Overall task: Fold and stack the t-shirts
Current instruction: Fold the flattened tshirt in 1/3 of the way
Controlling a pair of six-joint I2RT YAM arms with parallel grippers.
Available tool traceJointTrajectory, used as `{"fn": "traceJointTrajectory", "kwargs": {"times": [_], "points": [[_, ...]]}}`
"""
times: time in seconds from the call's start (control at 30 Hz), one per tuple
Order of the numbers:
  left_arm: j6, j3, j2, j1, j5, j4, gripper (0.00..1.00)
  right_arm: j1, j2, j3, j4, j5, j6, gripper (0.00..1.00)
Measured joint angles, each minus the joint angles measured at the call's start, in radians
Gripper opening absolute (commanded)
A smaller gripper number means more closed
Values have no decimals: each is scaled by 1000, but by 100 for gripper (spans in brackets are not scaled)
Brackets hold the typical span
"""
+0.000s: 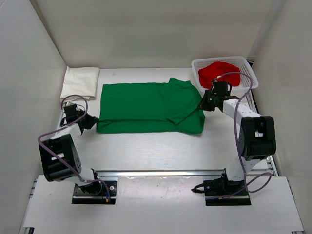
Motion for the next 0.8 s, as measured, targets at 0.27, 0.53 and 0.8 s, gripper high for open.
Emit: {"fn": "traceJointTrajectory", "kwargs": {"times": [0.27,0.53,0.8], "points": [[-13,42,103,-18,-18,18,0,11,122,148,-1,19,-17,0],[-13,102,176,-43,-29,29,6,29,225,274,-2,44,-42,0],[5,102,175,-43,-48,27,62,46,353,447,-31,67,-69,10]]}}
